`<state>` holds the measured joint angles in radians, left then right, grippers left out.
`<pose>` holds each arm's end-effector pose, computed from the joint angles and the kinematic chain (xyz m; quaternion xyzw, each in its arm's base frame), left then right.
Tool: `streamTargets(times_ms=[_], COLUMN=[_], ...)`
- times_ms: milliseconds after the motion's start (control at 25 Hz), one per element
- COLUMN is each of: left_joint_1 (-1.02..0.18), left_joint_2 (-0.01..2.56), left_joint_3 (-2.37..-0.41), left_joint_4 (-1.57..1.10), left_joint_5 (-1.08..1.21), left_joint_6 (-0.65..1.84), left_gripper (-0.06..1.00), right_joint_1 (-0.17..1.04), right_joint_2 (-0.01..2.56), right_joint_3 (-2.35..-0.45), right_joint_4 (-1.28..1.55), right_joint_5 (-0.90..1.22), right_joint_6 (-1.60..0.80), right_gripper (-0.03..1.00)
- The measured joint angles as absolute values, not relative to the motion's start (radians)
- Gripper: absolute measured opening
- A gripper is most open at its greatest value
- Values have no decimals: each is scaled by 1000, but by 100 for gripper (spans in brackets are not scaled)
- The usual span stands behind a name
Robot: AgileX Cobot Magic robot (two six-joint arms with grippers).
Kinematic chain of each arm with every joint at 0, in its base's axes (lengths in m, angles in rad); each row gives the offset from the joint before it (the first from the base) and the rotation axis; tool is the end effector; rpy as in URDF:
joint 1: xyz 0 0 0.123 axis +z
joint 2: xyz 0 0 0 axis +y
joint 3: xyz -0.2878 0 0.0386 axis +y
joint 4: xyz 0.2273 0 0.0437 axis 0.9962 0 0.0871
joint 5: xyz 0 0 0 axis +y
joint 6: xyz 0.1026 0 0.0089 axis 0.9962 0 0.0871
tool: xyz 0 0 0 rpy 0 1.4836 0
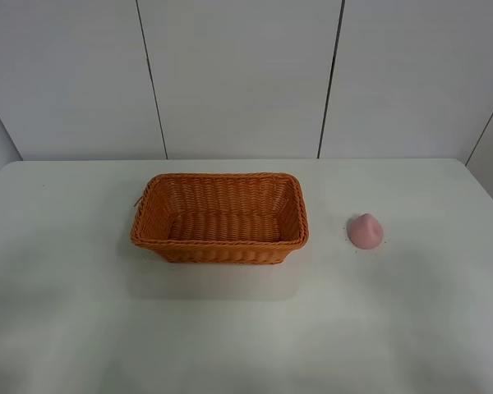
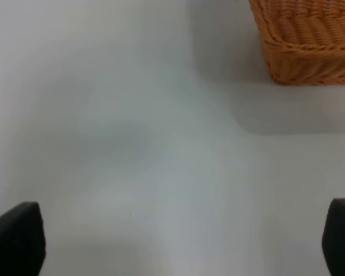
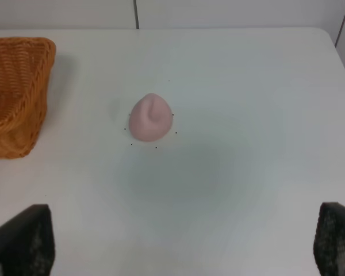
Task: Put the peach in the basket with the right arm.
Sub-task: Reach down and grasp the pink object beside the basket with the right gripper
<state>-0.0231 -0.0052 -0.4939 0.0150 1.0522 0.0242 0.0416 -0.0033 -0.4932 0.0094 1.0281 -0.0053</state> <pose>-0.0173 0.0017 0.2609 0.0199 0.8510 0.0078 0.5248 -0.0160 0.0002 0.2630 -0.0199 0.8453 0.0144 0.5337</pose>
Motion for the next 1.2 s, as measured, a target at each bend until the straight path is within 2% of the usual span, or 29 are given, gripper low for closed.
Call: streamTargets(times_ms=[800, 1000, 1200], left_joint_1=[-23, -23, -23], left_joint_2=[-5, -5, -5], left_joint_3=[-494, -494, -494], left_joint_4=[15, 15, 15], left_joint_5=[1052, 1052, 1052], left_joint_6=[24, 24, 24], left_gripper=[99, 99, 99], right_joint_1=[42, 42, 42], right_joint_2=[10, 237, 616], right_joint_3=[-494, -533, -607], right_joint_4=[17, 18, 20], right_joint_5=[1027, 1022, 1003], right_joint_6=[0, 0, 0], right_gripper=[70, 70, 70])
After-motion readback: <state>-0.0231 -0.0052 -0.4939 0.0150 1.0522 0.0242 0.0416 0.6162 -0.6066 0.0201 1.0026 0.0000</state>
